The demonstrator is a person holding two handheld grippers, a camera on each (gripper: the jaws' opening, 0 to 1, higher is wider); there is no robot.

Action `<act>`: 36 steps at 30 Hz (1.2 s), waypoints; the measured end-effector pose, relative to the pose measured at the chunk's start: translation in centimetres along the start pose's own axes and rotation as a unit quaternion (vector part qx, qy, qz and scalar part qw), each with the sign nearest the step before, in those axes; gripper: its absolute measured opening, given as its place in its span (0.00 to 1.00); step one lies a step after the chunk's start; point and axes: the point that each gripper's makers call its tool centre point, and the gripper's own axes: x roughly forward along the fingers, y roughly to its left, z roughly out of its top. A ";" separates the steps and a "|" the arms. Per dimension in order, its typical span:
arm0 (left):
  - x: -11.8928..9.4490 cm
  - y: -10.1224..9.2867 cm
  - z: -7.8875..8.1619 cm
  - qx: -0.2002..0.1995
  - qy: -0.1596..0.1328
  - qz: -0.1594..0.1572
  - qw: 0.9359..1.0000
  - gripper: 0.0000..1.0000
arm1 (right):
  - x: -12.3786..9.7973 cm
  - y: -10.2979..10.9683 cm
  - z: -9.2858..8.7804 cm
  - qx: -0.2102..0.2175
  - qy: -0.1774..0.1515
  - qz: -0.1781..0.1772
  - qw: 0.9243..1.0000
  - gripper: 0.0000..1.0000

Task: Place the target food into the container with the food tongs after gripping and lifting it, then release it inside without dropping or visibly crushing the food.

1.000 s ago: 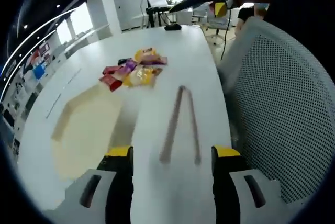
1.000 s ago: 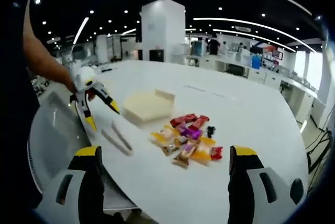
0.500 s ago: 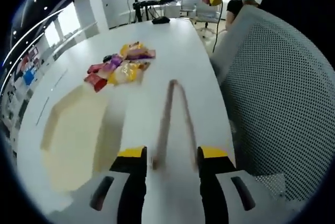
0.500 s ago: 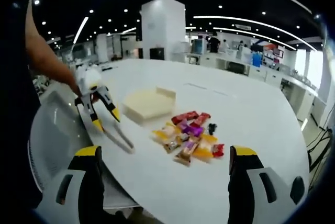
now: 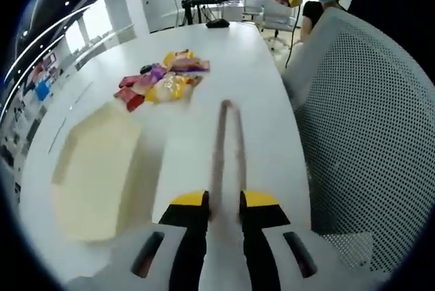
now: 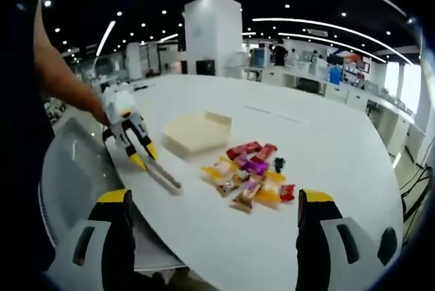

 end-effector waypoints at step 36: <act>-11.7 4.2 12.5 0.007 -0.171 -0.027 0.985 0.03 | 1.5 0.2 4.8 -0.031 -0.008 0.045 0.998 0.82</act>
